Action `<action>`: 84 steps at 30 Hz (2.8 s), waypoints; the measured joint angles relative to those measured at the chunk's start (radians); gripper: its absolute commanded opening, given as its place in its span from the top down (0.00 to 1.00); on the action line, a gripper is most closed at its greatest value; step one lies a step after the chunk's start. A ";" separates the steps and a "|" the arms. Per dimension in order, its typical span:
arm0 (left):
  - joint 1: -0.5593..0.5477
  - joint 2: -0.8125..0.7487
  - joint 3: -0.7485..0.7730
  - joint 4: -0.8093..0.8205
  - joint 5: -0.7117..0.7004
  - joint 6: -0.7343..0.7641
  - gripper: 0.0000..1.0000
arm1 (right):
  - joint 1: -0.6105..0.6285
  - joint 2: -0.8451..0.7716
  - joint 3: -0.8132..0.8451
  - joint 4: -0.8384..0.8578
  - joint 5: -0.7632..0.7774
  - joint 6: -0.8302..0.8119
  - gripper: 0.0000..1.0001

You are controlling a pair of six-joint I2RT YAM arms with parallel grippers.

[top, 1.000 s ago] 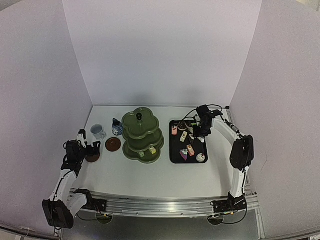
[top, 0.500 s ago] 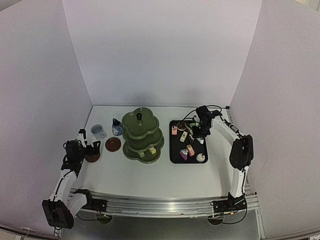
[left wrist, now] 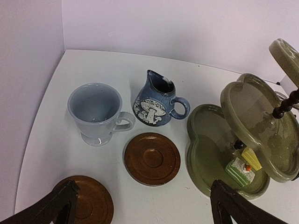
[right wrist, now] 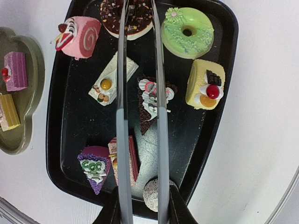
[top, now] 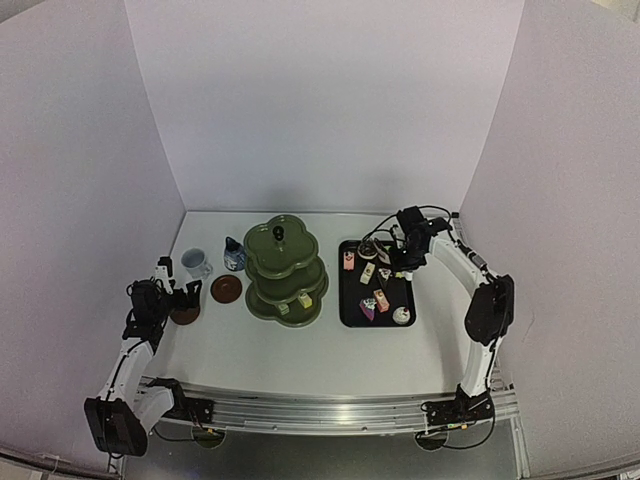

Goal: Serve the afternoon tea

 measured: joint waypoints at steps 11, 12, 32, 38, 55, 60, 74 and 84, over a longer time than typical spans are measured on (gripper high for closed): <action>0.000 -0.001 -0.012 0.010 0.007 -0.004 0.01 | 0.013 -0.017 0.028 0.051 0.029 -0.022 1.00; 0.000 -0.001 -0.018 0.012 0.009 -0.005 0.01 | 0.020 -0.016 0.036 0.069 0.020 -0.030 1.00; 0.000 0.046 -0.123 0.136 0.076 0.011 0.02 | 0.080 0.273 0.232 0.242 -0.297 -0.197 1.00; 0.000 0.052 -0.153 0.151 0.076 0.021 0.02 | 0.094 0.273 0.167 0.321 -0.370 -0.213 1.00; 0.000 0.065 -0.156 0.168 0.077 0.021 0.02 | 0.132 0.273 0.095 0.393 -0.487 -0.213 1.00; 0.000 0.066 -0.156 0.168 0.077 0.022 0.02 | 0.134 0.273 0.070 0.392 -0.502 -0.218 1.00; 0.000 0.066 -0.156 0.167 0.076 0.022 0.02 | 0.165 0.273 0.048 0.398 -0.506 -0.256 0.82; 0.000 0.073 -0.156 0.167 0.077 0.024 0.02 | 0.166 0.273 0.048 0.400 -0.500 -0.283 0.66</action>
